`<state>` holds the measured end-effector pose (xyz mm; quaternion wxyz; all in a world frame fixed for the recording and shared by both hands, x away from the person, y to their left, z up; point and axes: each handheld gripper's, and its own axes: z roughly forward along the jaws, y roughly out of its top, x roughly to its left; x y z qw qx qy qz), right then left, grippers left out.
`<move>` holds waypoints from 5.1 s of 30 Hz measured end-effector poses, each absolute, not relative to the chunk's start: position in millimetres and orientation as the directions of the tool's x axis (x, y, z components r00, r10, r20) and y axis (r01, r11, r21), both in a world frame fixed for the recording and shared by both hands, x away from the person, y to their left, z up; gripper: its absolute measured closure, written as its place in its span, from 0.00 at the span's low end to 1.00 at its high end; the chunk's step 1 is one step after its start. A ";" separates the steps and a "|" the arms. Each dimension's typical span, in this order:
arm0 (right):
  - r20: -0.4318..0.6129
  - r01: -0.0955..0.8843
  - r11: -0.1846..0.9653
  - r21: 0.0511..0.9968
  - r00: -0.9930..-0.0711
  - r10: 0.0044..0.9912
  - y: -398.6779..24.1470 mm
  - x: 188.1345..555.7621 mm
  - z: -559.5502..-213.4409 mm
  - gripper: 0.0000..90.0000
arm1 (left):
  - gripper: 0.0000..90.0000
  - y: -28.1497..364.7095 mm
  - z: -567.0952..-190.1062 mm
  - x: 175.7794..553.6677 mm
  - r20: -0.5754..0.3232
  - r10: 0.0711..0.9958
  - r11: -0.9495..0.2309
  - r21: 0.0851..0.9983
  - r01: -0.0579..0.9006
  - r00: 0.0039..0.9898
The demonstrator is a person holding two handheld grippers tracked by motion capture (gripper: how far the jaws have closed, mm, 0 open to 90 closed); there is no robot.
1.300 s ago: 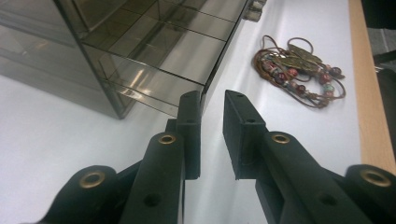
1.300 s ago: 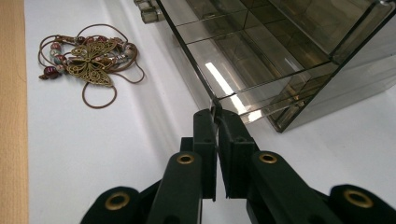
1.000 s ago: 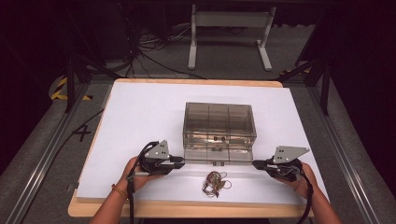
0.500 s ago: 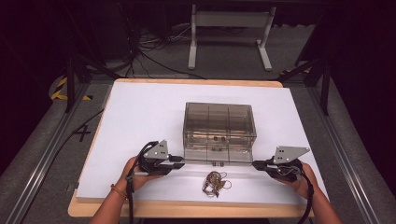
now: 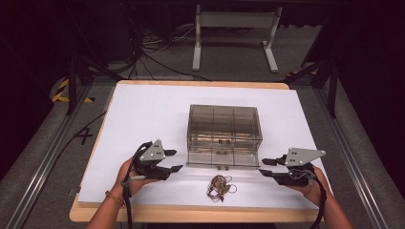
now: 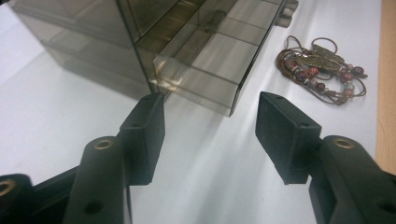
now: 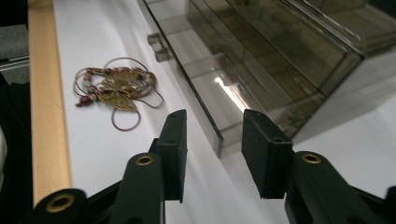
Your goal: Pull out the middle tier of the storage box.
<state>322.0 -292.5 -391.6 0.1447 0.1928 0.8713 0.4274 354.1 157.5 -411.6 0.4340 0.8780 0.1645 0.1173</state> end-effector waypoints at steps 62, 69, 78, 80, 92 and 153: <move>-0.043 0.220 0.681 0.698 -0.937 0.348 -157.0 308.2 -449.3 0.37 | 0.29 183.7 -455.7 321.4 -0.001 0.457 -0.493 0.832 0.255 0.889; -0.022 0.198 0.672 0.714 -0.952 0.304 -158.8 306.4 -448.5 0.64 | 0.29 185.2 -455.0 322.1 0.003 0.444 -0.478 0.846 0.234 0.896; -0.042 0.170 0.670 0.723 -0.957 0.289 -159.1 303.5 -447.7 0.76 | 0.29 185.3 -455.7 322.4 0.005 0.434 -0.487 0.842 0.230 0.901; -0.033 0.175 0.663 0.728 -0.957 0.288 -159.4 303.0 -446.6 0.79 | 0.29 185.6 -455.7 322.6 0.003 0.433 -0.487 0.842 0.232 0.901; -0.038 0.192 0.669 0.718 -0.949 0.314 -160.8 304.3 -447.8 0.67 | 0.29 185.7 -456.3 323.4 -0.012 0.432 -0.483 0.841 0.242 0.902; -0.048 0.173 0.556 0.813 -0.932 0.360 -193.9 297.8 -398.0 0.83 | 0.28 188.1 -455.5 323.6 -0.018 0.425 -0.466 0.853 0.236 0.905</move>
